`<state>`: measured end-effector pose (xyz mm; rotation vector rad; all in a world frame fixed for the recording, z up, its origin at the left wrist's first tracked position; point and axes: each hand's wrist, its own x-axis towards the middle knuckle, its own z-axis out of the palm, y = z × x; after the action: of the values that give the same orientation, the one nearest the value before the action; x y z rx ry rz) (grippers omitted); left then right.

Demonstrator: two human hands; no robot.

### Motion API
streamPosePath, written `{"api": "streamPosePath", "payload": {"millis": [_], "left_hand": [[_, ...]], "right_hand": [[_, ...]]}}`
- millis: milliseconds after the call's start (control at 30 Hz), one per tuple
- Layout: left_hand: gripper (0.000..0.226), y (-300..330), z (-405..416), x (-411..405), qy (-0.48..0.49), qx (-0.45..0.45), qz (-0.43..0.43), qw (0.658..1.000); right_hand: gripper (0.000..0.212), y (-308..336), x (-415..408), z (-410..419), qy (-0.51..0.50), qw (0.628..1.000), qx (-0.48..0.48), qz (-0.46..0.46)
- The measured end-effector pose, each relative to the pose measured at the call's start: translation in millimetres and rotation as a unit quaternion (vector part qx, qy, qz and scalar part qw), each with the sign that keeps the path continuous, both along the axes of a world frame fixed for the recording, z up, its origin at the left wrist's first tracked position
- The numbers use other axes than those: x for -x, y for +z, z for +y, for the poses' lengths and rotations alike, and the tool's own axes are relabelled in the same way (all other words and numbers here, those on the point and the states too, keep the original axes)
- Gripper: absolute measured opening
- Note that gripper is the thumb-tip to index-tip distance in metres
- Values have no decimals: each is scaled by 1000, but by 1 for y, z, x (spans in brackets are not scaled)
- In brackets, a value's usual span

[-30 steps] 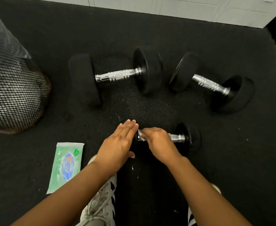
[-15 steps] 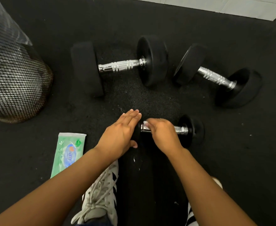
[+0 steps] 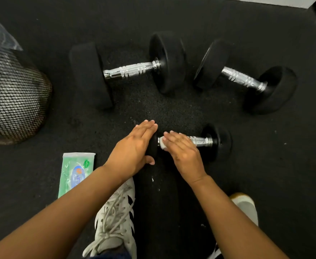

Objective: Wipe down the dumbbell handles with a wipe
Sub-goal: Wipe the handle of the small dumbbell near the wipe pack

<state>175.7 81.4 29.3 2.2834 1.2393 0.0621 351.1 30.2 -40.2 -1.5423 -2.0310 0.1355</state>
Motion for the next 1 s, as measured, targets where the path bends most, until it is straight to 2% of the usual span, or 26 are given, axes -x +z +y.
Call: {"api": "streamPosePath", "payload": {"millis": [167, 267, 400, 500, 667, 733, 833, 900, 1000], "left_hand": [[98, -1, 2, -1, 2, -7, 4, 1000], [99, 0, 4, 0, -3, -1, 10, 1000], [98, 0, 0, -1, -5, -7, 10, 1000], [98, 0, 3, -2, -2, -11, 14, 1000], [97, 1, -1, 2, -23, -18, 20, 999], [95, 1, -4, 4, -36, -30, 18, 999], [93, 2, -4, 3, -52, -50, 30, 997], [93, 4, -3, 3, -56, -52, 36, 996], [94, 4, -2, 3, -57, -48, 36, 997]], "right_hand": [[30, -5, 20, 5, -22, 1000, -5, 11], [30, -6, 8, 2, -4, 1000, -19, 4], [28, -4, 7, 1, -30, 999, -36, -1], [29, -4, 20, 5, -27, 1000, -8, -8], [24, 11, -6, 0, -22, 999, 24, -9], [12, 23, -3, 10, -49, 994, 99, -16], [14, 31, 18, 31, -76, 977, 197, -24], [6, 30, 24, 29, -52, 981, 184, -16], [18, 33, 8, 14, -38, 986, 163, 4]]}}
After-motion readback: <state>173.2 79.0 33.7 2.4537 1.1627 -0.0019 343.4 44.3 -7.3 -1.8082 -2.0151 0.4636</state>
